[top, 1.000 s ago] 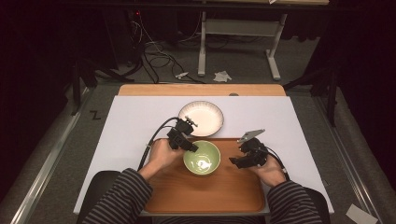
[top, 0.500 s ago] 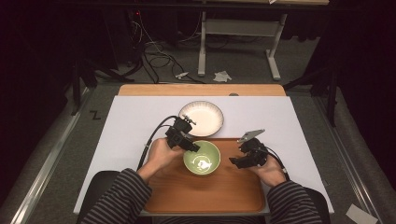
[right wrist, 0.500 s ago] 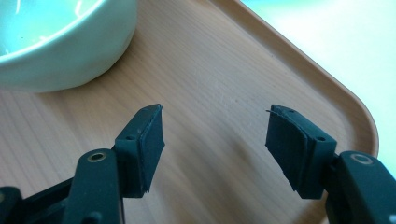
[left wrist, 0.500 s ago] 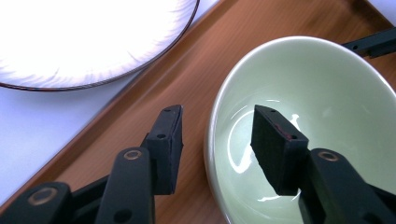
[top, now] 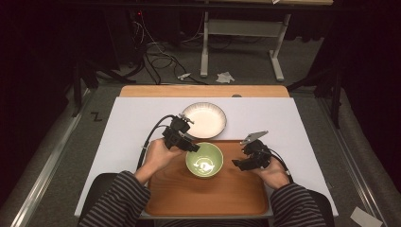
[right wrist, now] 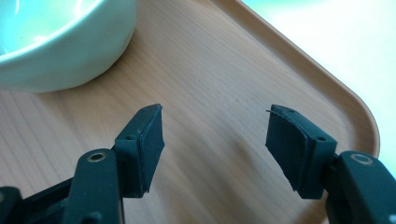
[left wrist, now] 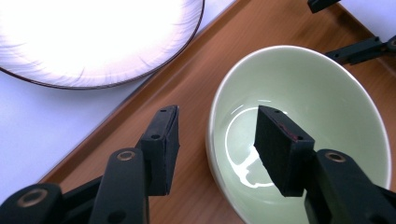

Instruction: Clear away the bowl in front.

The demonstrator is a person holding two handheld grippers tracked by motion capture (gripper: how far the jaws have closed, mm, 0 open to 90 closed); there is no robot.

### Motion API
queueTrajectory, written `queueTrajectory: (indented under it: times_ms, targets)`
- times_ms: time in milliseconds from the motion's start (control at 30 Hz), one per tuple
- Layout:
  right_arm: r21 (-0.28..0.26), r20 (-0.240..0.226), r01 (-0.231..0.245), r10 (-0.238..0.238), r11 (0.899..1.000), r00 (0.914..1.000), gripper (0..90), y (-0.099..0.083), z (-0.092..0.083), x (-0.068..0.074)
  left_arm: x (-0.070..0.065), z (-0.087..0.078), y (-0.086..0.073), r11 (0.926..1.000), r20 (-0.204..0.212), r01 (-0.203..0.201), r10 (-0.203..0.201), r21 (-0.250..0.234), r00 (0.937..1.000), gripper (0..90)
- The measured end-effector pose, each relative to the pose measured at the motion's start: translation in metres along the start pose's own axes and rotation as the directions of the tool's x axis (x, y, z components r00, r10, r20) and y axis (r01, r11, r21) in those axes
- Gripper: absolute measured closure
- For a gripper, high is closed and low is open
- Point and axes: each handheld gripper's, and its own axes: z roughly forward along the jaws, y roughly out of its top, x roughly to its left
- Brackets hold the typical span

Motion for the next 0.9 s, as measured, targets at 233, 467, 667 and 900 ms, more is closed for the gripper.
queueTrajectory:
  times_ms: [233, 467, 667, 900]
  targets:
    - [0.001, -0.001, -0.003, 0.003, 1.0, 1.0, 38.0, 0.0, 0.0, 0.001, -0.001, -0.01, 0.001, 1.0, 0.008, -0.006, 0.006, -0.007, 1.0, 48.2]
    - [0.0, -0.001, 0.0, 0.0, 1.0, 1.0, 38.0, 0.0, 0.0, 0.0, 0.0, -0.019, -0.002, 0.9999, 0.014, 0.002, -0.002, -0.01, 0.9999, 47.7]
    - [0.003, -0.004, -0.002, 0.002, 1.0, 1.0, 38.0, 0.0, 0.001, 0.001, 0.008, -0.029, -0.006, 0.9992, 0.014, 0.03, -0.029, -0.028, 0.9995, 47.6]
    - [0.005, -0.005, 0.002, -0.002, 1.0, 1.0, 38.0, 0.0, 0.001, 0.001, 0.015, -0.034, -0.009, 0.9984, 0.01, 0.046, -0.045, -0.035, 0.9989, 47.4]
